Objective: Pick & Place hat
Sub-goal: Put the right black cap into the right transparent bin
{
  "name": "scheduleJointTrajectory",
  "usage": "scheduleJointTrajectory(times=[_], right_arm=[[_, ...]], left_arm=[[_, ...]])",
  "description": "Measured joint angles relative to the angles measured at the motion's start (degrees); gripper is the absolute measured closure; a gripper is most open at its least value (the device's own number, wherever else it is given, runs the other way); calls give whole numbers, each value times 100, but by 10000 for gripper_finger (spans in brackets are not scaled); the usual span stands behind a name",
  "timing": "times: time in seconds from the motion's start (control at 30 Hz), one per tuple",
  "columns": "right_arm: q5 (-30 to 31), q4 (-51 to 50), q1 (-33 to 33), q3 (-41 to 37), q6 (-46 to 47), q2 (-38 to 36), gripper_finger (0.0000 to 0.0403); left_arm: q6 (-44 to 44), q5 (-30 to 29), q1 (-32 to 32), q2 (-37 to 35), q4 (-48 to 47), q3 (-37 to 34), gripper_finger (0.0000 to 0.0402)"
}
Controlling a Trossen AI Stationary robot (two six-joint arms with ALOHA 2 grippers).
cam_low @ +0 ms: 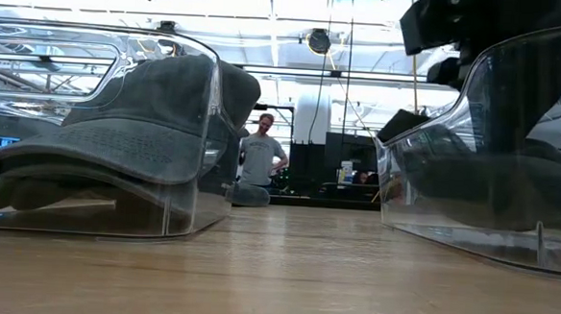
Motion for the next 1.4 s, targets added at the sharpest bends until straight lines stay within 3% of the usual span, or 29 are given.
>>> scheduleJointTrajectory(times=[0.17,0.47,0.67,0.97,1.23,1.4], right_arm=[[115,-36,-35,-15,330,-75,403],[741,51,167,9,734,-898,403],[534,534,379,-96,626,-858,403],[-139,1892,237,-1272,907,-685,403],[-171,1777,297,-1160,863,-1046,403],[195,1495,366,-997,846,-1426,403]], left_arm=[[-1,0,0,0,-1,-2,127],[-2,0,1,0,0,-2,115],[-1,0,2,0,0,-2,124],[-2,0,2,0,0,-2,119],[-2,0,2,0,-2,-2,120],[-2,0,2,1,0,-2,128]])
